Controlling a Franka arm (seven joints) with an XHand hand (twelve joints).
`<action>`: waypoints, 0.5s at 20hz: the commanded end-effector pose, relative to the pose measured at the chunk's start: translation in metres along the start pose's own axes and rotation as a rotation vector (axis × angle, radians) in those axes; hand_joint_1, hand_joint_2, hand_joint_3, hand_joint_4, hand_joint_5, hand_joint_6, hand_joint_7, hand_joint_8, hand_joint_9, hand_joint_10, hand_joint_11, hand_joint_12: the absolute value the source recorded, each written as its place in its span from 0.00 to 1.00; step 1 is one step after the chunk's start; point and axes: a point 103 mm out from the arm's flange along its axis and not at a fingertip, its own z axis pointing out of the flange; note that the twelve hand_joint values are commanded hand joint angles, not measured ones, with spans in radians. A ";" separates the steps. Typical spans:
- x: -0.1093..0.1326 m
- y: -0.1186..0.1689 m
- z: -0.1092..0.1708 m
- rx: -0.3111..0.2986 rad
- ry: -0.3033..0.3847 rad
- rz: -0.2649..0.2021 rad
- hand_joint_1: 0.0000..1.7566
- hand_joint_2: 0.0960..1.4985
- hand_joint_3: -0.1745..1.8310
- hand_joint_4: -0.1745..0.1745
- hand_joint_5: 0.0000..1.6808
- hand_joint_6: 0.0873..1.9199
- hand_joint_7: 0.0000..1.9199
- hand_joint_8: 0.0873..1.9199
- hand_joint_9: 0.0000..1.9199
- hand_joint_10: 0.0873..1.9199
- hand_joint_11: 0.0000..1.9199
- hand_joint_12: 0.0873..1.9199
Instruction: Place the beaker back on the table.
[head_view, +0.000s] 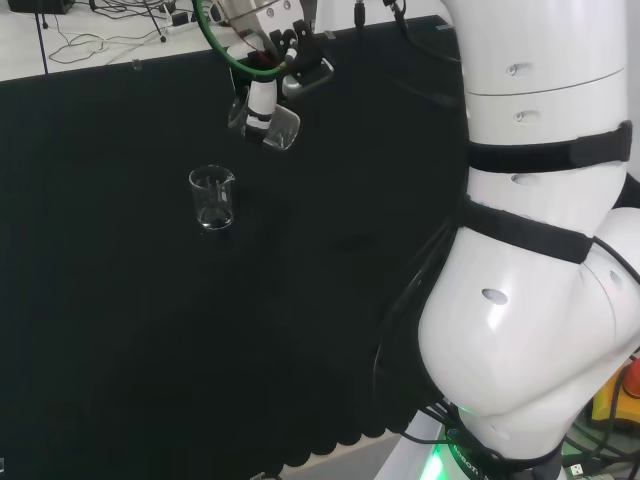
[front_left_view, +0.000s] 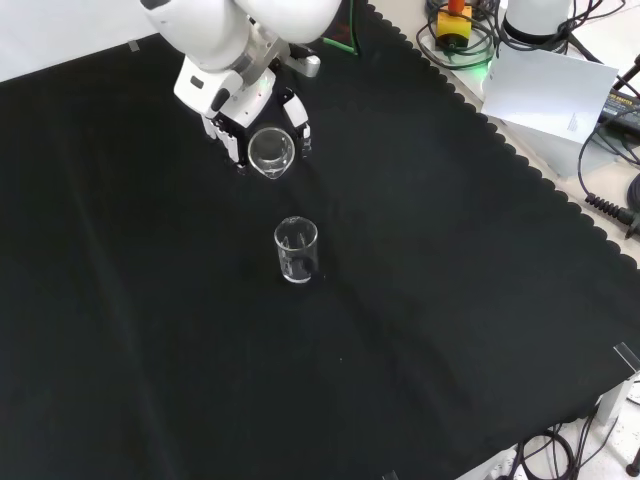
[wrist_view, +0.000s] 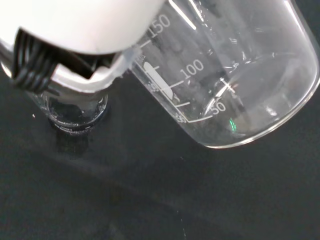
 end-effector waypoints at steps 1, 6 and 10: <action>-0.010 0.001 0.011 -0.060 0.060 -0.037 0.74 0.31 0.54 0.56 0.71 0.45 0.72 0.30 0.67 0.24 0.57 0.43; -0.021 0.007 0.031 -0.136 0.121 -0.068 0.74 0.31 0.54 0.56 0.71 0.45 0.72 0.30 0.67 0.24 0.57 0.43; -0.032 0.014 0.051 -0.194 0.196 -0.110 0.74 0.31 0.54 0.58 0.71 0.45 0.72 0.30 0.67 0.24 0.56 0.43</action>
